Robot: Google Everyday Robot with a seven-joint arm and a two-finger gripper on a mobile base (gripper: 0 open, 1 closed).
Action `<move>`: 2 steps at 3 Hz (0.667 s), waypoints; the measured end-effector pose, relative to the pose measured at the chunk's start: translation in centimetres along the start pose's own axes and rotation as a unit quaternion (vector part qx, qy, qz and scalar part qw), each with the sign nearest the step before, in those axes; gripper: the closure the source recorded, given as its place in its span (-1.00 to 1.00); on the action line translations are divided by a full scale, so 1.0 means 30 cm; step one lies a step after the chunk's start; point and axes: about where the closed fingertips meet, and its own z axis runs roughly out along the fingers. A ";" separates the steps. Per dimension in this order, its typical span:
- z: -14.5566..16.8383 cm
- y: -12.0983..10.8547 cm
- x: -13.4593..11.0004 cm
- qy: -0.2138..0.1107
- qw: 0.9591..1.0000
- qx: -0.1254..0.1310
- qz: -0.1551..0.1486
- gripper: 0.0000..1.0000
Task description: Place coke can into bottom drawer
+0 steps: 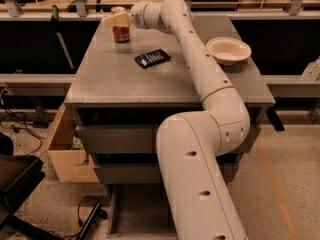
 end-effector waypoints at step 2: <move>0.068 0.030 0.026 -0.021 1.000 -0.017 -0.002 -0.51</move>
Offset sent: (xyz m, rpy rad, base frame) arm 0.0372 0.0192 -0.0035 0.0559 -0.0292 0.0439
